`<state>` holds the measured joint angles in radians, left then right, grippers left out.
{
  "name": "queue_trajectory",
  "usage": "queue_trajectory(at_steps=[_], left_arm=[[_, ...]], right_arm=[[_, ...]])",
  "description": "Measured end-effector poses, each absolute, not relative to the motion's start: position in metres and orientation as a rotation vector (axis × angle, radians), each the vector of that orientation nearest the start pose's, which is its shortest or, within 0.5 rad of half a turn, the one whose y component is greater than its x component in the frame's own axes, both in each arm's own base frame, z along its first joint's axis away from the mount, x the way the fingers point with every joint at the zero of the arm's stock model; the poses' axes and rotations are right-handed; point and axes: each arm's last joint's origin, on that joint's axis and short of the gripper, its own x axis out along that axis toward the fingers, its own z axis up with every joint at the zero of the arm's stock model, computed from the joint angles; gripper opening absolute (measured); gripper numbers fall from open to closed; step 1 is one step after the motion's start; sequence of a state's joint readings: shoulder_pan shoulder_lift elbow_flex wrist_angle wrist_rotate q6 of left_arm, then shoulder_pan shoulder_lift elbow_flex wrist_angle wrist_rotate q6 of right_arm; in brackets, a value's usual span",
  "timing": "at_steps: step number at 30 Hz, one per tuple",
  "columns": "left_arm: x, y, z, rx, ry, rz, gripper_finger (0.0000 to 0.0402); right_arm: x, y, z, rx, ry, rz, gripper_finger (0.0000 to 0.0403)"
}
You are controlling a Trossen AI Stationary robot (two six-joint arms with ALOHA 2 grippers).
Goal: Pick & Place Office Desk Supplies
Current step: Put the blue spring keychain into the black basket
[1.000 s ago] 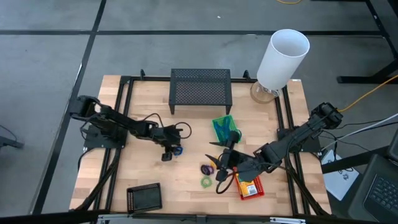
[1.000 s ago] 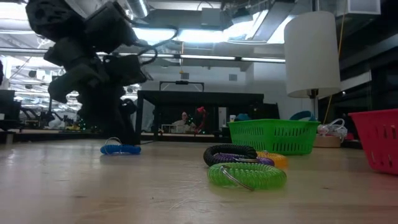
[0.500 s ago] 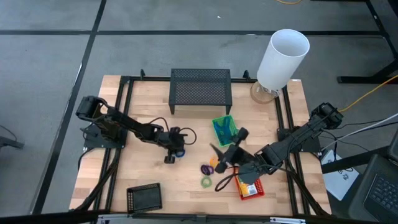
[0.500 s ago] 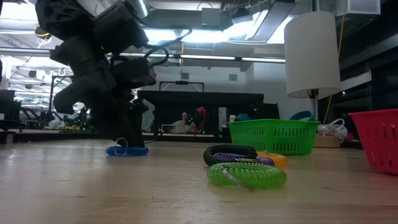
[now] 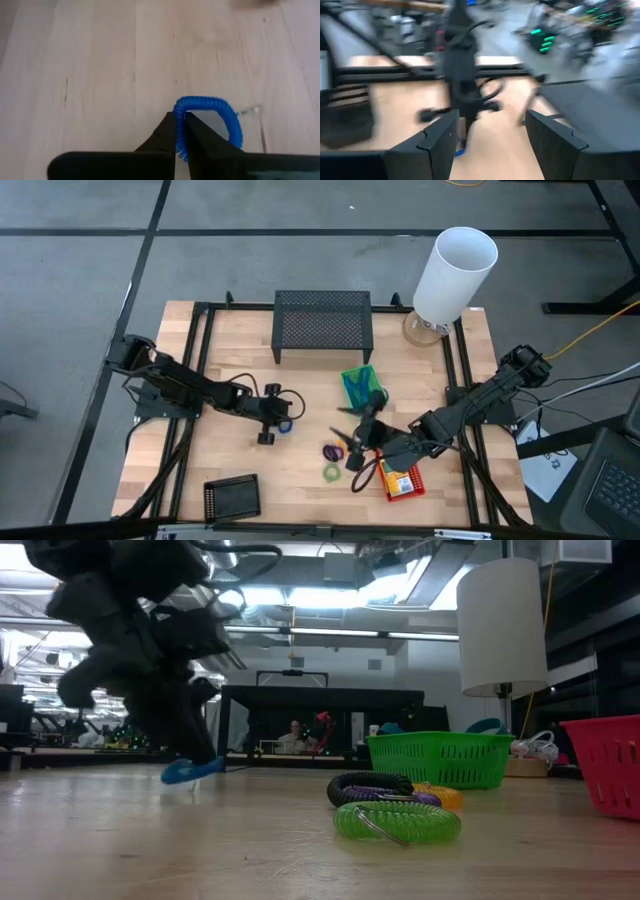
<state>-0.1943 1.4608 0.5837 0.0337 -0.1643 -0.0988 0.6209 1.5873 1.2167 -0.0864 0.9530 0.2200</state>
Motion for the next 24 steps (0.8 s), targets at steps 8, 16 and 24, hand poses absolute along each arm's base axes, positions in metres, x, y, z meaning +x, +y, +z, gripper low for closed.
queue_trajectory(at_steps=[8,16,24], left_arm=[[0.249,-0.056,0.152,0.059,0.787,-0.022,0.0005],[0.240,-0.085,0.167,0.082,0.725,-0.060,0.0004],[0.200,-0.126,0.222,0.078,0.649,-0.124,0.0004]], right_arm=[[0.289,0.193,0.315,-0.135,0.263,0.252,0.0229],[0.222,0.155,0.280,-0.057,-0.008,0.456,0.0229],[0.182,0.121,0.238,0.052,-0.060,0.436,0.0229]])
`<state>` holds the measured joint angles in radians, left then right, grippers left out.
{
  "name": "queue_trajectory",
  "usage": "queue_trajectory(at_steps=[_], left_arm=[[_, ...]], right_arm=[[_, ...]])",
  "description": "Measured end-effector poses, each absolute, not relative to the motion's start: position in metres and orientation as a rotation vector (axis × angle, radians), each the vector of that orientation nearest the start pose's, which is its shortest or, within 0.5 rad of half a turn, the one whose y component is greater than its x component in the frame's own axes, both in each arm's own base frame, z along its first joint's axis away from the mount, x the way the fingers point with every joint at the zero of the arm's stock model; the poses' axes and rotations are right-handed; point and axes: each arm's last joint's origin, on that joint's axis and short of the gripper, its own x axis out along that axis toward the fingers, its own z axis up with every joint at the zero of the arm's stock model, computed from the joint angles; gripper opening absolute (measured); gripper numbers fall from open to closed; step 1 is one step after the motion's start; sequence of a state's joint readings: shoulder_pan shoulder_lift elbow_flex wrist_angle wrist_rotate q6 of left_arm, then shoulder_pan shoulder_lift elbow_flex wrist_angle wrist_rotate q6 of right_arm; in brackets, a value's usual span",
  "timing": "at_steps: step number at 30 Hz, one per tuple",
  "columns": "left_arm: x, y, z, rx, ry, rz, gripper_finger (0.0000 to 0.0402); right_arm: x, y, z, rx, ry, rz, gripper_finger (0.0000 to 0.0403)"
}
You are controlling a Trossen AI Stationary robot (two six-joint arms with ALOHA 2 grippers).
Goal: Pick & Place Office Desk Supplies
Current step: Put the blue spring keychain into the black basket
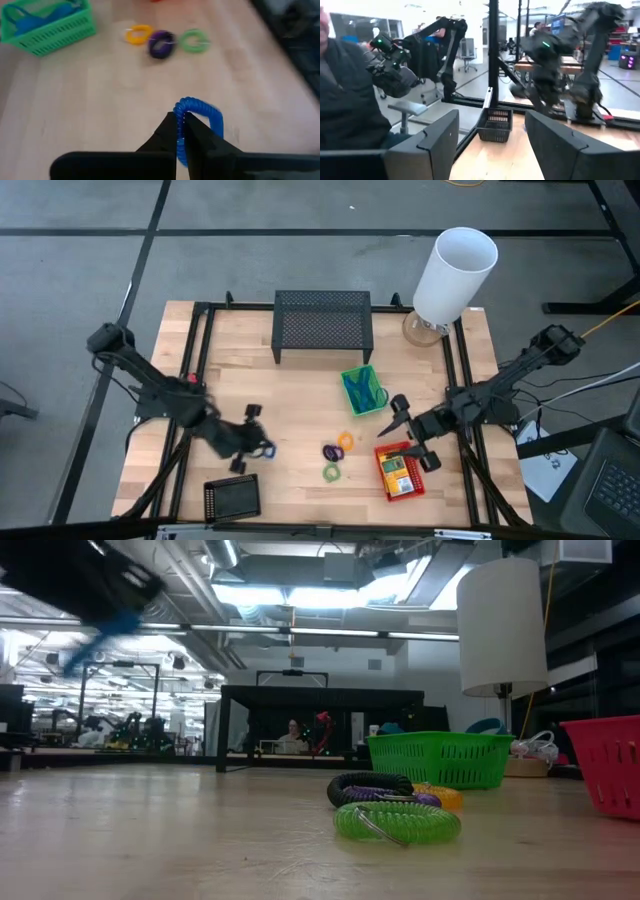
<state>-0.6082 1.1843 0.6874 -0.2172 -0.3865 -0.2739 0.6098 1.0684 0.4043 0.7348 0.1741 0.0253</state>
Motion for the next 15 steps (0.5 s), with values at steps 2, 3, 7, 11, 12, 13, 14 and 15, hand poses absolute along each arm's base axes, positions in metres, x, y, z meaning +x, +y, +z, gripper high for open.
queue_trajectory(at_steps=[2,3,7,11,12,13,14,15], left_arm=[[0.186,-0.134,0.232,0.040,0.654,-0.159,0.0004],[0.180,-0.138,0.234,0.018,0.663,-0.178,0.0004],[0.158,-0.154,0.235,-0.078,0.724,-0.251,0.0004],[0.144,-0.168,0.234,-0.146,0.738,-0.276,0.0004],[0.141,-0.171,0.234,-0.156,0.740,-0.277,0.0004],[0.139,-0.173,0.233,-0.167,0.743,-0.277,0.0004],[0.137,-0.176,0.232,-0.177,0.747,-0.276,0.0004],[0.135,-0.178,0.231,-0.184,0.750,-0.273,0.0004]], right_arm=[[0.177,0.114,0.225,0.073,-0.050,0.424,0.0229],[0.174,0.111,0.219,0.085,-0.045,0.421,0.0229],[0.162,0.100,0.197,0.112,-0.067,0.450,0.0229],[0.150,0.092,0.185,0.130,-0.135,0.461,0.0229],[0.148,0.091,0.184,0.127,-0.149,0.465,0.0229],[0.147,0.091,0.184,0.124,-0.150,0.473,0.0229],[0.147,0.091,0.183,0.122,-0.147,0.479,0.0229],[0.147,0.091,0.182,0.120,-0.139,0.480,0.0229]])
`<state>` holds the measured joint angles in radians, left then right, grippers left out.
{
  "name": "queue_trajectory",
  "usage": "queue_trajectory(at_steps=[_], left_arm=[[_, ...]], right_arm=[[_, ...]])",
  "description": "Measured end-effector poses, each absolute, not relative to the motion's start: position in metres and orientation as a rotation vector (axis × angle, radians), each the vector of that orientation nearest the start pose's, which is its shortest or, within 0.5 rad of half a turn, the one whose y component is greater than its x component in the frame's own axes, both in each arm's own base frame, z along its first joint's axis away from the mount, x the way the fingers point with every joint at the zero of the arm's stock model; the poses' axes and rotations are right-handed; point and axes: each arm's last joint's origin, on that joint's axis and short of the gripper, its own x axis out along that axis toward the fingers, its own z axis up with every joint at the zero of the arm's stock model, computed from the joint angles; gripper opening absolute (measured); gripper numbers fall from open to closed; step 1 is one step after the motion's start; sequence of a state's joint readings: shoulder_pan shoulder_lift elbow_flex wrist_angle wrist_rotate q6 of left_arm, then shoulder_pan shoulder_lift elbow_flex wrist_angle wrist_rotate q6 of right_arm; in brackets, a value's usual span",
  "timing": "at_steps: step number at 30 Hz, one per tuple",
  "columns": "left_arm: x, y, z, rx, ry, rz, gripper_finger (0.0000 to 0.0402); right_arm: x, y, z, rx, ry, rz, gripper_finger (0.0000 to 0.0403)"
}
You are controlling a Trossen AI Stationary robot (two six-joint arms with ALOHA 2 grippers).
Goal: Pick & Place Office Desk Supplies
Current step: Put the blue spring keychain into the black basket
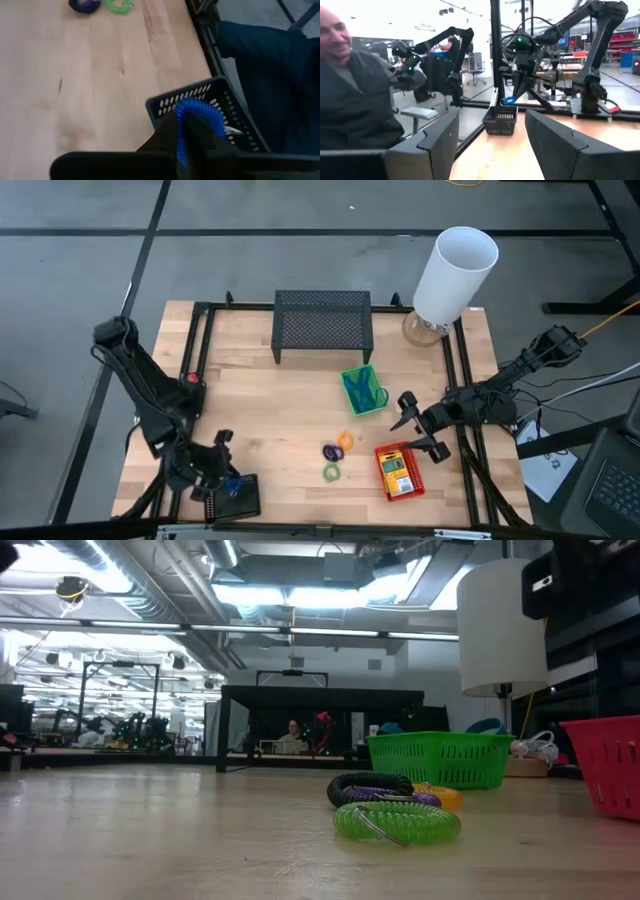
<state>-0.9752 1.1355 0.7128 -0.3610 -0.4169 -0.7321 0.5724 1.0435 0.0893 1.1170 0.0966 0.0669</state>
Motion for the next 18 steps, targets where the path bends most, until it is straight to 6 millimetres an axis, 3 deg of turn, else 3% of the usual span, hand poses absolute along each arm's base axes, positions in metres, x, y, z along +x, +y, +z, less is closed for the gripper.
queue_trajectory(at_steps=[13,18], left_arm=[[0.146,-0.221,0.180,-0.232,0.875,-0.276,0.0005],[0.148,-0.226,0.172,-0.238,0.906,-0.305,0.0047]], right_arm=[[0.142,0.086,0.173,0.156,-0.120,0.437,0.0229],[0.142,0.086,0.173,0.156,-0.119,0.437,0.0229]])
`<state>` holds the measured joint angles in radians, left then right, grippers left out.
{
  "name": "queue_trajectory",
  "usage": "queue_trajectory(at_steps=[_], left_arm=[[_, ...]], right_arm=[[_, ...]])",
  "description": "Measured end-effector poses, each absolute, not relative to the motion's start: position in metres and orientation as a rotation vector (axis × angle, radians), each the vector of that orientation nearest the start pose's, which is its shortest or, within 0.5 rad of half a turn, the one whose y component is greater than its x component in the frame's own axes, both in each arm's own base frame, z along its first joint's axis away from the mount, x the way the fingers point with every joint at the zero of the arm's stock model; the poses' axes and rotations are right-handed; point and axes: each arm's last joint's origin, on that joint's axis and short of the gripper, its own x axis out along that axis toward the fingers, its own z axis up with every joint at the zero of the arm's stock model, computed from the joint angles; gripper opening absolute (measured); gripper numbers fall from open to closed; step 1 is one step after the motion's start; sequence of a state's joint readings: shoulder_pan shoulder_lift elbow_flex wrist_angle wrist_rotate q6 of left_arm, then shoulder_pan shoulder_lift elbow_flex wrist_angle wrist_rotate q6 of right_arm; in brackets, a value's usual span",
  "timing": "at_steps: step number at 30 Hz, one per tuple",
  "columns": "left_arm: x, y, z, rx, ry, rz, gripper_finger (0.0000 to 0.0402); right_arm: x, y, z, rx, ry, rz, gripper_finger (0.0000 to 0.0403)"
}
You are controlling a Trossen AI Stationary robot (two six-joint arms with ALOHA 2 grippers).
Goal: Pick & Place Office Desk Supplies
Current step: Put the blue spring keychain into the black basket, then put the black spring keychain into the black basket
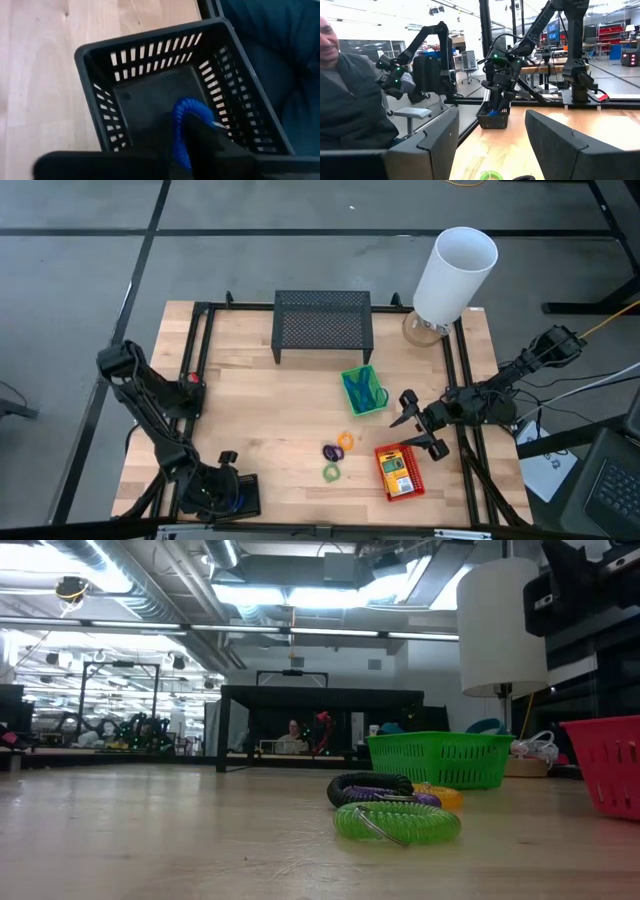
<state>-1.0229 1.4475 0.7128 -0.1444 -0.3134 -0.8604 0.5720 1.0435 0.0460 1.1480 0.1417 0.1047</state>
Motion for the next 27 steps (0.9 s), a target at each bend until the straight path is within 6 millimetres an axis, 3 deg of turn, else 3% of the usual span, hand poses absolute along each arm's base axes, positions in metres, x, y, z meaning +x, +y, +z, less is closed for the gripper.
queue_trajectory(at_steps=[8,13,18,21,27], left_arm=[[0.146,-0.221,0.193,-0.236,0.829,-0.365,0.0158],[0.152,-0.204,0.216,-0.158,0.678,-0.334,0.0189],[0.184,-0.166,0.226,-0.068,0.624,-0.230,0.0189],[0.208,-0.144,0.227,-0.041,0.613,-0.257,0.0189],[0.251,-0.105,0.216,-0.003,0.580,-0.289,0.0189]], right_arm=[[0.142,0.086,0.173,0.150,-0.125,0.437,0.0229],[0.141,0.086,0.175,0.152,-0.146,0.437,0.0229],[0.141,0.086,0.176,0.149,-0.156,0.436,0.0229],[0.142,0.085,0.176,0.148,-0.157,0.426,0.0229],[0.144,0.081,0.176,0.153,-0.156,0.402,0.0229]])
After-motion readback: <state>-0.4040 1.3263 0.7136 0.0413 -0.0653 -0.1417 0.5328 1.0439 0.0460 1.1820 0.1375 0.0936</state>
